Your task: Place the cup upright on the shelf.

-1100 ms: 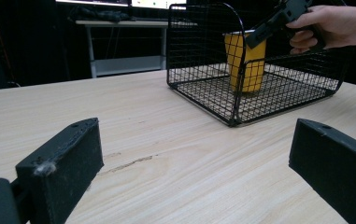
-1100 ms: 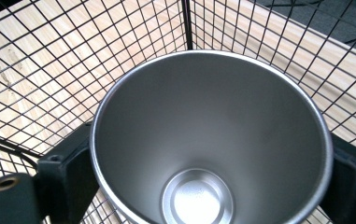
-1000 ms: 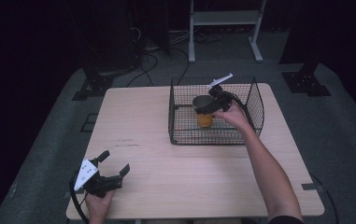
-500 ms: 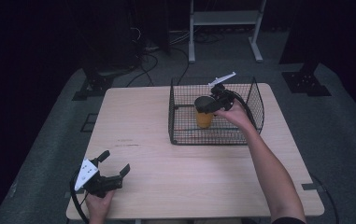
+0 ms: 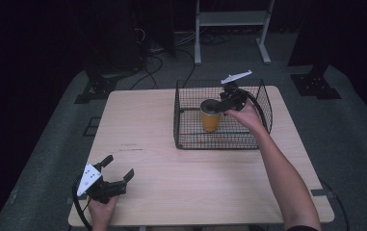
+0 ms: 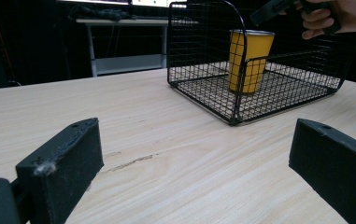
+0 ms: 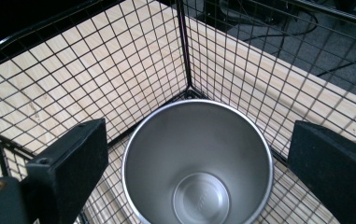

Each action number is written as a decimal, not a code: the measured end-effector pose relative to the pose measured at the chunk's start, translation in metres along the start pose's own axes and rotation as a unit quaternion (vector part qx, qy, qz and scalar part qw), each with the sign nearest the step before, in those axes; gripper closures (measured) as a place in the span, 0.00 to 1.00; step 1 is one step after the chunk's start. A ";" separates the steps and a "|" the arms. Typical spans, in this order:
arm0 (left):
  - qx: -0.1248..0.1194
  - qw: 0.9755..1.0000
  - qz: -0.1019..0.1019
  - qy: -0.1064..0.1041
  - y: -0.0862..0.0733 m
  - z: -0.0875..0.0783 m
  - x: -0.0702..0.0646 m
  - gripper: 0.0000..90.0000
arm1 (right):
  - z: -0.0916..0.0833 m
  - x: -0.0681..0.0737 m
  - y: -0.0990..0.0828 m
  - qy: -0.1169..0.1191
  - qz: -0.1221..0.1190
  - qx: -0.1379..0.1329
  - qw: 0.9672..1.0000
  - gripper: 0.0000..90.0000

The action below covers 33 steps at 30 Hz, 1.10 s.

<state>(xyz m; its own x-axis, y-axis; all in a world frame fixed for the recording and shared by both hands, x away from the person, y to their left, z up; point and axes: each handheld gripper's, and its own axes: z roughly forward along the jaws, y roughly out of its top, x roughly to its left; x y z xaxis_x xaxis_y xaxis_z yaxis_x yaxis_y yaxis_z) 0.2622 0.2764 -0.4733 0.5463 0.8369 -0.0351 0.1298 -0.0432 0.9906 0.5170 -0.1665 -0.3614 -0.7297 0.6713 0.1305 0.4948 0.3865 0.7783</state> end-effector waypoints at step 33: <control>0.003 1.000 0.004 -0.002 0.000 0.001 -0.001 0.02 | -0.066 0.031 -0.043 0.060 0.010 -0.029 0.998 0.14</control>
<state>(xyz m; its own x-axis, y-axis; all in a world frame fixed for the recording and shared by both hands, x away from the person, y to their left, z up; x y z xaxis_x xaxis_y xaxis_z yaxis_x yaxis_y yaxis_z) 0.2621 0.2752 -0.4734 0.5510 0.8341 -0.0283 0.1300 -0.0523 0.9901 0.4421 -0.2046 -0.3506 -0.7727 0.5971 0.2154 0.4837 0.3342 0.8089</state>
